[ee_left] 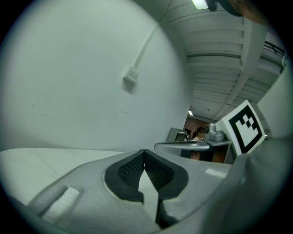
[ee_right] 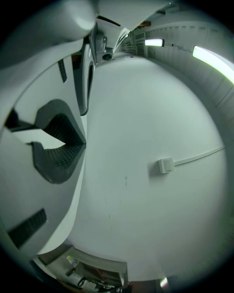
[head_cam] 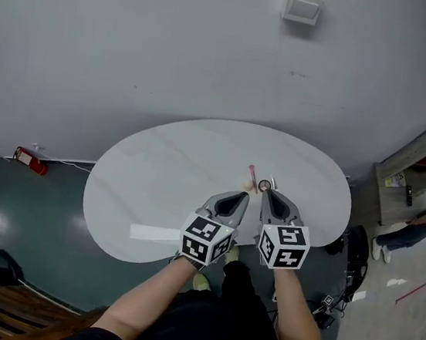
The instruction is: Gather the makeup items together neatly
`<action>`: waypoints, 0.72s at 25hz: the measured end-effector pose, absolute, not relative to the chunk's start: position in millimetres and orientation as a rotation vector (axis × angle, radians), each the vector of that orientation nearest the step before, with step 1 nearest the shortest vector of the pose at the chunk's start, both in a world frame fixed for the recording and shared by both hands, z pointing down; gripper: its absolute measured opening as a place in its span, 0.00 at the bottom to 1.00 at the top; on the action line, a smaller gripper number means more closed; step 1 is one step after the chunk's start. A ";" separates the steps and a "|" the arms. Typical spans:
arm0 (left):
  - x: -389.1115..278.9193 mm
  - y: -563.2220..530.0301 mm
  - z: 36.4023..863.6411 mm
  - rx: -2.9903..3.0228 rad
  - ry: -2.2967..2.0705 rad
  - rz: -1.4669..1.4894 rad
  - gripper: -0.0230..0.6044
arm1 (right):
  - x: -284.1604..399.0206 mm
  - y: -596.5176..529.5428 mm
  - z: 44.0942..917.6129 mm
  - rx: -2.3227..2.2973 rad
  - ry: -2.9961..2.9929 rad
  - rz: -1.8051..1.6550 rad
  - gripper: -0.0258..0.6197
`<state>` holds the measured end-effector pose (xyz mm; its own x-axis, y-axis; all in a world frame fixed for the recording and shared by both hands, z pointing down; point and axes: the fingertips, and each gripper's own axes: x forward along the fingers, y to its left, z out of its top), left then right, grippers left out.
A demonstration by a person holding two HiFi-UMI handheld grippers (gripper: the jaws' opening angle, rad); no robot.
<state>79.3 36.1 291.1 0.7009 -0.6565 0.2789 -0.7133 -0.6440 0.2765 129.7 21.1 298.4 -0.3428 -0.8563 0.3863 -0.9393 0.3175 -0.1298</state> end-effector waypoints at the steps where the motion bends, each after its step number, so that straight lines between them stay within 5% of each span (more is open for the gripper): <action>1: 79.3 39.2 284.7 2.556 -1.064 0.204 0.05 | 129.1 23.9 293.0 1.634 -2.345 0.477 0.06; 18: 57.5 77.8 230.5 2.627 -1.074 0.119 0.05 | 107.0 65.2 235.8 1.656 -2.416 0.349 0.06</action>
<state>57.5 77.8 230.5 0.7172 -0.6711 0.1879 -0.6959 -0.6758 0.2429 107.0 65.2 235.8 -0.3571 -0.8885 0.2880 -0.9337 0.3477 -0.0851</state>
